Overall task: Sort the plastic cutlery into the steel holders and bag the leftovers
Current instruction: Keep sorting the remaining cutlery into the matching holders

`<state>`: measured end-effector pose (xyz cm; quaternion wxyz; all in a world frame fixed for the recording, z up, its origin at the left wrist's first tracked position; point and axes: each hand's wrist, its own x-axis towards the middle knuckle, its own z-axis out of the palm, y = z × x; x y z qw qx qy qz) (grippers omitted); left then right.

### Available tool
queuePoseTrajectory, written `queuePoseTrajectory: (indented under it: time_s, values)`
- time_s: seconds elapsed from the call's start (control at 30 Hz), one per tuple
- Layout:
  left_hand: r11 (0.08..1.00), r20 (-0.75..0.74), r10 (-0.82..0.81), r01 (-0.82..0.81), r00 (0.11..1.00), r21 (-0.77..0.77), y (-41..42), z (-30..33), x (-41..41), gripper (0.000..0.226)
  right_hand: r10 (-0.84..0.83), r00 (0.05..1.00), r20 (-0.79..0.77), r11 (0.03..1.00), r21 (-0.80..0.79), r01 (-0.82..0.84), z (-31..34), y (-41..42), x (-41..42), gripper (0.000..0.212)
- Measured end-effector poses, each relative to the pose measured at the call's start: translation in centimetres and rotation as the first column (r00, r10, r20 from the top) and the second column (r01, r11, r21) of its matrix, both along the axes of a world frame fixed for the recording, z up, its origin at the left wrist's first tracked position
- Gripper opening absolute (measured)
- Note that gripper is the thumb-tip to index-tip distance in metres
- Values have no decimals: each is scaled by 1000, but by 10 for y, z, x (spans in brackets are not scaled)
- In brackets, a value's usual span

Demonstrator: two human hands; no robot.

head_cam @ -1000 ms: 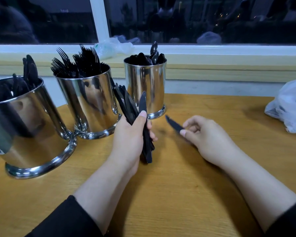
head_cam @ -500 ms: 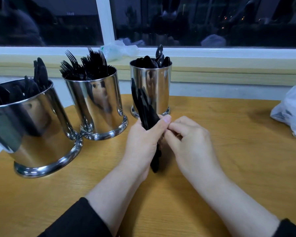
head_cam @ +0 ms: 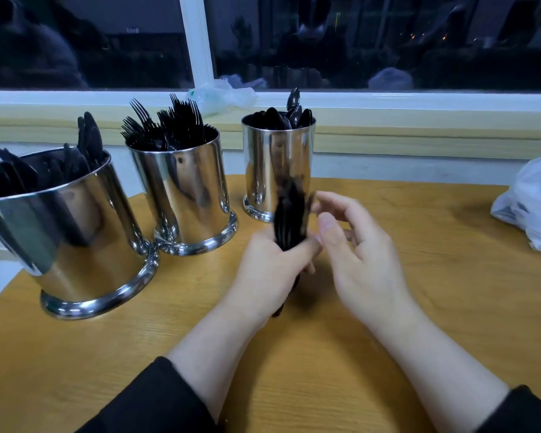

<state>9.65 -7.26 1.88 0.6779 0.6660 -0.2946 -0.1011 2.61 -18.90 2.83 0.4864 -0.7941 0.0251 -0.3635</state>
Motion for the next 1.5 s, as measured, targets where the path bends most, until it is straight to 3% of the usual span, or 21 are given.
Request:
queuePoseTrajectory:
  time_s: [0.07, 0.2, 0.27, 0.33, 0.4, 0.53, 0.67, 0.77, 0.87, 0.93, 1.0, 1.1, 1.13, 1.3, 1.5]
  values:
    - [992, -45, -82, 86, 996, 96, -1, -3, -2, 14, 119, 990, -76, 993, 15, -118, -1, 3, -1, 36]
    - [984, -75, -92, 102, 993, 143, 0, -2, 2, 28, 288, 949, -128, 945, 196, -261, 3, 5, -4, 36]
    - [969, -67, -119, 131, 991, 210, 2, -1, 0, 29, 306, 946, -104, 923, 277, -268, 5, 2, -3, 29]
    - [946, -175, -211, 245, 962, 210, 3, 1, -4, 28, 292, 950, -113, 919, 309, -246, 6, -2, -3, 21]
    - [913, -304, -317, 376, 899, 161, 3, 3, -8, 27, 251, 957, -144, 942, 265, -208, 7, -8, -3, 30]
    - [825, -393, -453, 544, 800, 155, 7, 5, -6, 38, 306, 939, -156, 923, 288, -253, 8, -19, -3, 64]
    - [792, -424, -480, 588, 768, 168, 8, 7, -8, 31, 357, 923, -144, 893, 342, -292, 6, -22, -4, 51]
    - [814, -326, -470, 546, 820, 200, 8, 8, -6, 11, 324, 938, -125, 891, 372, -259, 4, -22, -4, 52]
    - [856, -130, -377, 399, 917, 328, 9, 7, -3, 13, 239, 967, -89, 920, 338, -196, 8, -22, -4, 52]
    - [867, -63, -355, 353, 933, 353, 9, 5, -2, 11, 215, 974, -74, 919, 353, -176, 11, -20, -3, 39]
    - [870, -89, -367, 375, 926, 320, 12, 4, -3, 8, 229, 969, -89, 909, 376, -180, 15, -15, -2, 31]
    - [872, -126, -366, 387, 922, 299, 22, 3, -4, 13, 239, 964, -113, 918, 350, -187, 20, -3, -1, 53]
    - [880, -120, -349, 369, 929, 300, 27, 3, -5, 13, 237, 964, -119, 925, 332, -187, 21, 0, 0, 50]
    - [938, -10, -169, 164, 986, 307, 59, 10, -8, 12, 172, 976, -134, 958, 252, -135, 43, 28, 3, 29]
    - [985, 46, -18, 10, 999, 172, 128, 39, -7, 24, 137, 990, -44, 984, 121, -131, 101, 79, 19, 40]
